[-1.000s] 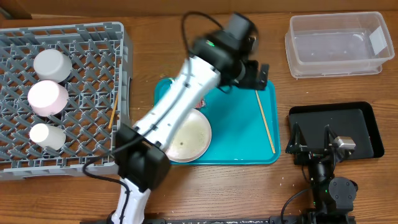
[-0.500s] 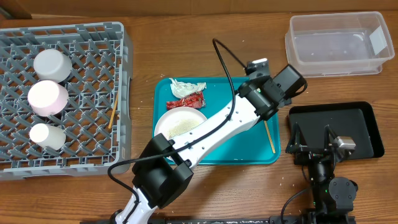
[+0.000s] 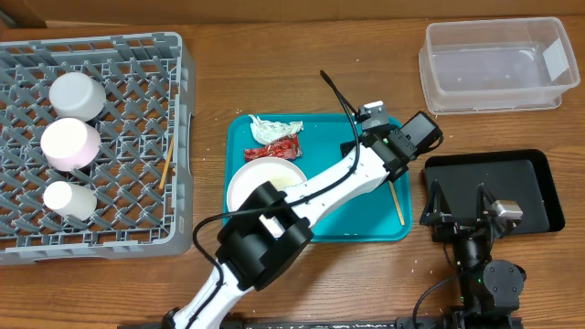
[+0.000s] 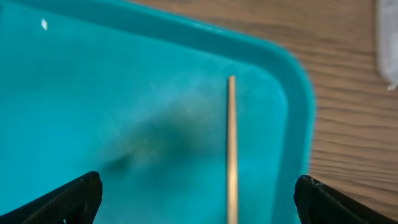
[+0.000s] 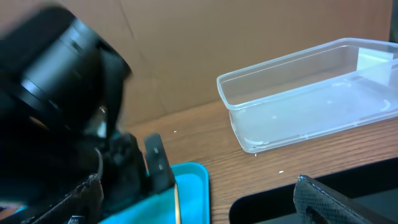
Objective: Sort waste into correct bins and load items into the dishwasher
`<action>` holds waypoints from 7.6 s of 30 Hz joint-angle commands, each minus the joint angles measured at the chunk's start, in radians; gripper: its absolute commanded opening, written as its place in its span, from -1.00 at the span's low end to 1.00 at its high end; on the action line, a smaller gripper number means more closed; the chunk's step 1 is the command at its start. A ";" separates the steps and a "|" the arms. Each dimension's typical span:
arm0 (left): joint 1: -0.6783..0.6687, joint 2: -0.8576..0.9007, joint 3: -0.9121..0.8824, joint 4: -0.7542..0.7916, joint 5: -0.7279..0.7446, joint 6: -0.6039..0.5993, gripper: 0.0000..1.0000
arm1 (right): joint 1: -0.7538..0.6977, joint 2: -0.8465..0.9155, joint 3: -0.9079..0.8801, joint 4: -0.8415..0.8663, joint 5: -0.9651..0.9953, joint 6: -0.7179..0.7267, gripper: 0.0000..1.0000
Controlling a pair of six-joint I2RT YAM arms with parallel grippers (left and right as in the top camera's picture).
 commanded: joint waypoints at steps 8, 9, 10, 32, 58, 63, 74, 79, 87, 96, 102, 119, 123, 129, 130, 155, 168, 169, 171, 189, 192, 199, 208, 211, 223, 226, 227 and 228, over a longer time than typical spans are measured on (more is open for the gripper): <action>0.001 0.074 -0.008 0.014 -0.002 0.074 0.98 | -0.003 -0.008 -0.010 0.005 0.010 -0.003 1.00; 0.001 0.074 -0.008 0.016 0.000 0.073 0.95 | -0.003 -0.008 -0.010 0.005 0.010 -0.003 1.00; 0.001 0.077 -0.008 0.019 0.005 0.072 0.93 | -0.003 -0.008 -0.010 0.005 0.010 -0.003 1.00; -0.001 0.179 0.002 0.024 0.033 0.183 -0.27 | -0.003 -0.008 -0.010 0.005 0.010 -0.003 1.00; 0.090 0.145 0.487 -0.523 0.025 0.308 -0.92 | -0.003 -0.008 -0.010 0.005 0.010 -0.003 1.00; 0.195 0.089 0.613 -0.698 -0.050 0.548 -0.92 | -0.003 -0.008 -0.010 0.005 0.010 -0.003 1.00; 0.581 -0.003 0.668 -0.808 -0.011 0.966 -0.92 | -0.003 -0.008 -0.010 0.005 0.010 -0.003 1.00; 0.771 -0.002 0.657 -0.777 0.293 1.159 -0.92 | -0.003 -0.008 -0.010 0.005 0.010 -0.003 1.00; 0.999 0.003 0.597 -0.716 0.538 1.210 -0.92 | -0.003 -0.008 -0.010 0.005 0.010 -0.003 1.00; 1.084 0.003 0.477 -0.647 0.676 1.284 -0.91 | -0.003 -0.008 -0.010 0.005 0.010 -0.003 1.00; 1.097 0.003 0.441 -0.614 0.676 1.284 -0.86 | -0.003 -0.008 -0.010 0.006 0.010 -0.003 1.00; 1.107 -0.009 0.472 -0.669 0.721 1.188 -0.55 | -0.003 -0.008 -0.010 0.005 0.010 -0.003 1.00; 1.109 -0.018 0.543 -0.745 0.889 1.185 0.10 | -0.003 -0.008 -0.010 0.005 0.010 -0.003 1.00; 1.110 -0.051 0.690 -0.950 1.027 1.186 1.00 | -0.003 -0.008 -0.010 0.005 0.010 -0.003 1.00; 1.110 -0.064 0.694 -0.953 1.028 1.184 1.00 | -0.003 -0.008 -0.010 0.005 0.010 -0.003 0.99; 0.742 -0.561 0.022 -0.757 1.001 1.155 1.00 | -0.003 -0.008 -0.010 0.005 0.010 -0.003 1.00; 0.561 -0.338 -0.114 -0.297 0.601 1.156 0.43 | -0.003 -0.008 -0.010 0.005 0.010 -0.003 1.00; 0.558 -0.311 -0.114 -0.285 0.539 1.157 0.45 | -0.003 -0.008 -0.010 0.005 0.010 -0.003 1.00; 0.558 -0.264 -0.114 -0.278 0.472 1.184 0.43 | -0.003 -0.008 -0.010 0.005 0.010 -0.003 1.00; 0.560 -0.148 -0.059 -0.316 0.529 1.279 -0.28 | -0.003 -0.008 -0.010 0.005 0.010 -0.003 1.00; 0.561 -0.175 -0.003 -0.375 0.605 1.275 -0.30 | -0.003 -0.008 -0.010 0.005 0.010 -0.003 1.00; 0.562 -0.248 0.153 -0.590 0.920 1.212 1.00 | -0.003 -0.008 -0.010 0.006 0.010 -0.003 1.00; 0.555 -0.265 0.161 -0.828 1.195 1.204 0.66 | -0.003 -0.008 -0.010 0.005 0.010 -0.003 1.00; 0.592 -0.267 0.167 -0.823 0.993 1.081 0.79 | -0.003 -0.008 -0.010 0.005 0.010 -0.003 1.00; 1.054 -0.267 0.172 -0.908 0.437 0.549 1.00 | -0.003 -0.008 -0.010 0.005 0.010 -0.003 1.00; 1.174 -0.267 0.172 -0.910 0.492 0.549 1.00 | -0.003 -0.008 -0.010 0.006 0.010 -0.003 1.00; 1.209 -0.267 0.172 -0.911 0.511 0.549 1.00 | -0.003 -0.008 -0.010 0.005 0.010 -0.003 1.00; 1.237 -0.267 0.172 -0.910 0.526 0.549 1.00 | -0.003 -0.008 -0.010 0.005 0.010 -0.003 1.00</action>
